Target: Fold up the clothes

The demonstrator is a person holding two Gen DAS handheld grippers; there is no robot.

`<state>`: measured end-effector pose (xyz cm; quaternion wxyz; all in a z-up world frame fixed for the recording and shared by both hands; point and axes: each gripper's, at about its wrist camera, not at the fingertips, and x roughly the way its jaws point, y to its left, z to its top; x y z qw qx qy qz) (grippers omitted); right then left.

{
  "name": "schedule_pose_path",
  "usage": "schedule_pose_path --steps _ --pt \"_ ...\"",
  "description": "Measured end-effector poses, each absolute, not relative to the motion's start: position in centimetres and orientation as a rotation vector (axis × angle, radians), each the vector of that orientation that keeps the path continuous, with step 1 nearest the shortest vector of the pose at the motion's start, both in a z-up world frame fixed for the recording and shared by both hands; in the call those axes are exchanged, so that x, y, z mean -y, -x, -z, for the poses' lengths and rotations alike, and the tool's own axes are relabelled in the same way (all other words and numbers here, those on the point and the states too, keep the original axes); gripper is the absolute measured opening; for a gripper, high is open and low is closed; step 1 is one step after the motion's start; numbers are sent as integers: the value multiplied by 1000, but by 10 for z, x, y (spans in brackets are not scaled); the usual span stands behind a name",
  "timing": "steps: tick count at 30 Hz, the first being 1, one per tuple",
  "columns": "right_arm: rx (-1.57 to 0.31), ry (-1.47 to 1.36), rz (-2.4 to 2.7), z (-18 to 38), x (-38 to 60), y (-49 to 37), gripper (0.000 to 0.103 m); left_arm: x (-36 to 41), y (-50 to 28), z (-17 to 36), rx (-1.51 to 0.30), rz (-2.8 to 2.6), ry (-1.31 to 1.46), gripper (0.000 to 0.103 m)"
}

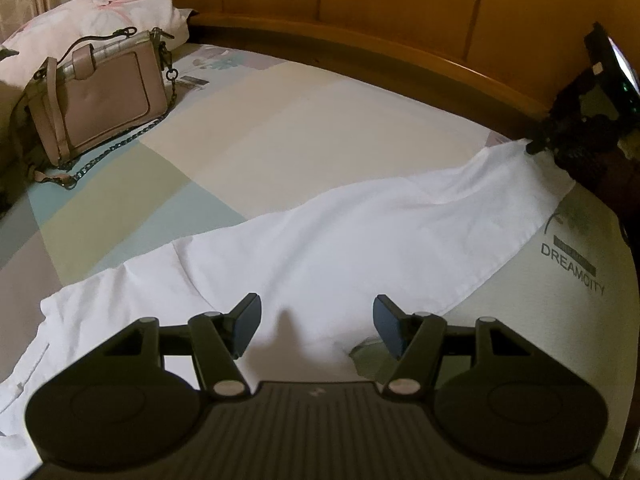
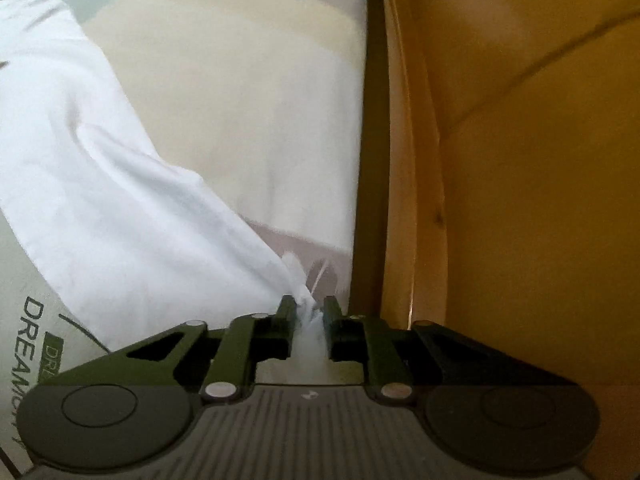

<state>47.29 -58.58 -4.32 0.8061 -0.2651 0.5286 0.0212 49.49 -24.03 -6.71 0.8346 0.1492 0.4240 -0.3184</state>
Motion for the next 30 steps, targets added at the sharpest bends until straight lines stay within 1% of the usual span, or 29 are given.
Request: schedule_pose_path --steps 1,4,7,11,12,14,15,16,18,21,22,23,24,26,27,28,29,30 --pt "-1127 554 -32 40 583 -470 31 240 -495 67 -897 674 -315 63" --pt "-1091 451 -19 28 570 -458 38 241 -496 67 -898 670 -310 64" --pt "-1096 297 -43 27 561 -448 38 243 -497 67 -899 666 -306 64" --pt "-1173 64 3 50 579 -439 38 244 -496 67 -898 667 -316 64" --pt "-1170 5 38 53 585 -433 41 243 -496 67 -898 666 -321 64" --pt "-1182 -120 99 53 607 -421 35 240 -497 67 -900 659 -325 64" --pt "-1205 -179 128 53 614 -414 24 238 -498 67 -901 654 -326 64" --pt "-1245 -200 173 53 618 -410 25 236 -498 67 -903 649 -324 64" --pt "-1224 -253 245 46 622 -393 28 234 -501 68 -910 636 -305 64" --pt "-1074 -555 295 42 636 -368 40 234 -501 68 -914 631 -291 64" --pt "-1024 -641 322 46 640 -361 44 234 -501 68 -915 631 -287 64" --pt "-976 -720 349 51 644 -356 49 235 -501 68 -916 632 -284 64" --pt "-938 -791 384 57 652 -366 51 236 -501 68 -916 632 -281 64" --pt "-841 -893 438 68 659 -363 51 237 -501 69 -918 633 -274 64" --pt "-787 -926 462 71 661 -361 47 238 -501 69 -919 633 -271 64" --pt "-776 -920 495 72 660 -360 36 238 -501 69 -919 634 -267 64" --pt "-780 -903 517 71 659 -360 6 239 -500 69 -920 634 -264 64" --pt "-785 -884 536 69 658 -360 7 239 -500 69 -921 634 -261 64"
